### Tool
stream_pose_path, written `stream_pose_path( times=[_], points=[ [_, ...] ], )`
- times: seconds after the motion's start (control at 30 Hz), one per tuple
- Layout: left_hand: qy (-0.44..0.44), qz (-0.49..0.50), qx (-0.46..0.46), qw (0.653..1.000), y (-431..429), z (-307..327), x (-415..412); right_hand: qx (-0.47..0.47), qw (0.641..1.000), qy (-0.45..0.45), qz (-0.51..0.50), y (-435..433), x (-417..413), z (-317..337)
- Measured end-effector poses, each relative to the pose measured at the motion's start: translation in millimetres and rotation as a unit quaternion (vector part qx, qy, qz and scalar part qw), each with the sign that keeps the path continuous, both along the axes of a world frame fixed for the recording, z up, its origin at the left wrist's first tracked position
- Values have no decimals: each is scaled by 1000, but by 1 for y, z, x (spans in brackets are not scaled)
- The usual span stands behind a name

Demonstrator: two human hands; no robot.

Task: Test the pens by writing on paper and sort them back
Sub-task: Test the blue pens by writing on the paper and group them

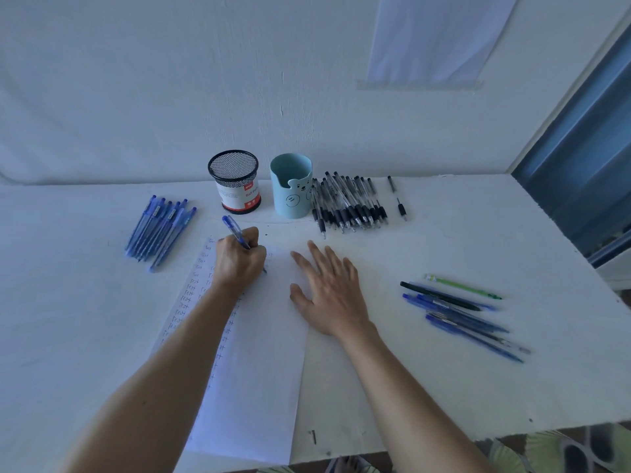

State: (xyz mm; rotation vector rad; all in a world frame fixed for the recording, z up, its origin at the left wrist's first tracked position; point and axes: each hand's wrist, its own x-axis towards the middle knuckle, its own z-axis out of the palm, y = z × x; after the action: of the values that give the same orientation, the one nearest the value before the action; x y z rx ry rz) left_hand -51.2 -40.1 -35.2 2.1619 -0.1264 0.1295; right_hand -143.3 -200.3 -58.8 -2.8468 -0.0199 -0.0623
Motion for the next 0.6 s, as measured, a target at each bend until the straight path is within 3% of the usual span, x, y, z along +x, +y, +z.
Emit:
stream_pose_path(
  times=[0.17, 0.33, 0.5, 0.6],
  points=[
    [18, 10, -35, 999, 3, -2, 3, -19, 999, 37, 19, -1, 1, 3],
    [16, 41, -187, 981, 11, -6, 6, -17, 999, 33, 12, -1, 0, 3],
    [14, 75, -164, 984, 8, -6, 9, -17, 999, 35, 14, -1, 0, 4],
    [20, 70, -258, 963, 8, -2, 11, -16, 999, 40, 16, -2, 0, 4]
  ],
)
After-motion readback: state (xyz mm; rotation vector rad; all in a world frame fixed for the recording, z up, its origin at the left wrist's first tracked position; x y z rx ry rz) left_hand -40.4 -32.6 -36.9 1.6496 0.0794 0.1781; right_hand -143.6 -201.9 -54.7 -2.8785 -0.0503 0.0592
